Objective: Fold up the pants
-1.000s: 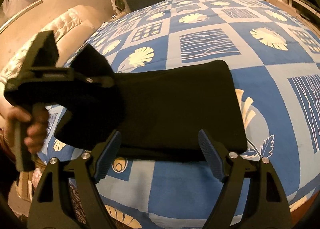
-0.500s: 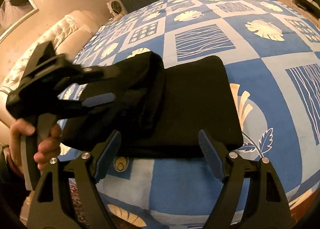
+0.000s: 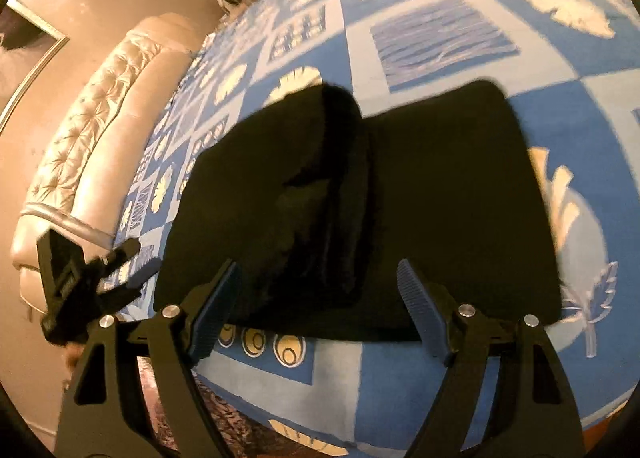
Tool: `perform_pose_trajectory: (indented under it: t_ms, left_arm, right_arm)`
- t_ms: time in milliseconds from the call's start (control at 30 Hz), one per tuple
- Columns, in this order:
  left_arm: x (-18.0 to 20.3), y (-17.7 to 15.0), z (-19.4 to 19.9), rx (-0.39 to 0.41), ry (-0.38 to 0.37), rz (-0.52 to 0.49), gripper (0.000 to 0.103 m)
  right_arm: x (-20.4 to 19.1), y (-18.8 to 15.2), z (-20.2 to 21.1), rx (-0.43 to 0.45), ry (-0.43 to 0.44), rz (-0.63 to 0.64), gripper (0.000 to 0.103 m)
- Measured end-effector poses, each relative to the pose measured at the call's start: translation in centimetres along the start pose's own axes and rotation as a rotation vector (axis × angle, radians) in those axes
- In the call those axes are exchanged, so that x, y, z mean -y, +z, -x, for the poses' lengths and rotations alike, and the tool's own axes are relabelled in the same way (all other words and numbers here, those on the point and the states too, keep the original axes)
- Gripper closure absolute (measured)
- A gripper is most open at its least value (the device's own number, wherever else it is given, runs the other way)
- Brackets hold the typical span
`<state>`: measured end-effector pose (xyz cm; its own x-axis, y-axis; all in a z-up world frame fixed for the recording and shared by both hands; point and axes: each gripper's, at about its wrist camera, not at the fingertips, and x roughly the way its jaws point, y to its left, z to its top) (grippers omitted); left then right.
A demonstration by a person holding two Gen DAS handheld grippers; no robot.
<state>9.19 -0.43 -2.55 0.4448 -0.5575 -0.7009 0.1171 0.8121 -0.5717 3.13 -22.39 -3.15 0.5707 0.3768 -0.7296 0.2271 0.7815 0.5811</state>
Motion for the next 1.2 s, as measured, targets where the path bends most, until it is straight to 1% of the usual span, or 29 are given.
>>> perform_pose_trajectory:
  t_ms: [67,167,267,300,333,367,400,433,467,500,567,600,733,867,1000,1200]
  left_arm:
    - [-1.7,-0.2,0.4,0.005,-0.006,0.034,0.024]
    - [-3.5,-0.8,-0.1,-0.014,-0.010,0.083,0.024]
    - [-3.8,-0.9,-0.5,-0.023,-0.013,0.099,0.024]
    - [-3.8,-1.0,-0.7,-0.027,-0.016,0.098,0.024]
    - [-3.7,-1.0,-0.9,-0.033,-0.017,0.095,0.024]
    - [-3.7,-1.1,-1.0,-0.038,-0.018,0.091,0.024]
    - [-3.7,-1.2,-1.2,-0.043,-0.020,0.088,0.024]
    - [-3.6,-1.3,-1.3,-0.048,-0.021,0.084,0.024]
    - [-3.5,-1.3,-1.4,-0.052,-0.021,0.082,0.024]
    - [-3.4,-1.4,-1.5,-0.056,-0.020,0.079,0.024]
    - [-3.2,-1.5,-1.8,-0.062,-0.022,0.072,0.024]
    - [-3.0,-1.6,-1.8,-0.066,-0.024,0.067,0.024]
    - [-2.6,-1.6,-2.2,-0.072,-0.021,0.041,0.024]
    - [-2.7,-1.8,-2.4,-0.078,-0.027,0.043,0.023]
    - [-2.7,-1.9,-2.7,-0.090,-0.035,0.044,0.023]
    - [-1.5,-2.2,-2.9,-0.100,-0.025,-0.024,0.023]
  right_arm:
    - [0.0,0.2,-1.0,-0.022,0.012,-0.017,0.023]
    - [-0.1,0.3,-2.5,-0.062,0.037,-0.036,0.023]
    - [-0.5,0.5,-3.0,-0.070,0.031,-0.028,0.023]
    - [-0.7,0.5,-3.1,-0.072,0.024,-0.020,0.025]
    - [-0.9,0.5,-3.2,-0.073,0.010,-0.004,0.030]
    - [-1.1,0.6,-3.4,-0.078,-0.004,0.011,0.045]
    - [-1.3,0.6,-3.6,-0.088,-0.016,0.025,0.053]
    - [-1.3,0.6,-3.8,-0.096,-0.019,0.030,0.056]
    - [-1.4,0.6,-3.9,-0.100,-0.021,0.037,0.067]
    - [-1.6,0.6,-4.0,-0.105,-0.024,0.055,0.075]
    - [-1.8,0.5,-3.9,-0.100,-0.026,0.073,0.083]
    - [-2.2,0.5,-3.8,-0.101,-0.039,0.101,0.085]
    - [-3.6,0.0,-3.0,-0.075,-0.112,0.211,0.087]
    - [-4.3,-0.1,-1.9,-0.051,-0.137,0.271,0.088]
    - [-4.4,0.0,-0.7,-0.033,-0.140,0.281,0.088]
    - [-3.1,0.1,0.9,-0.014,-0.143,0.260,0.088]
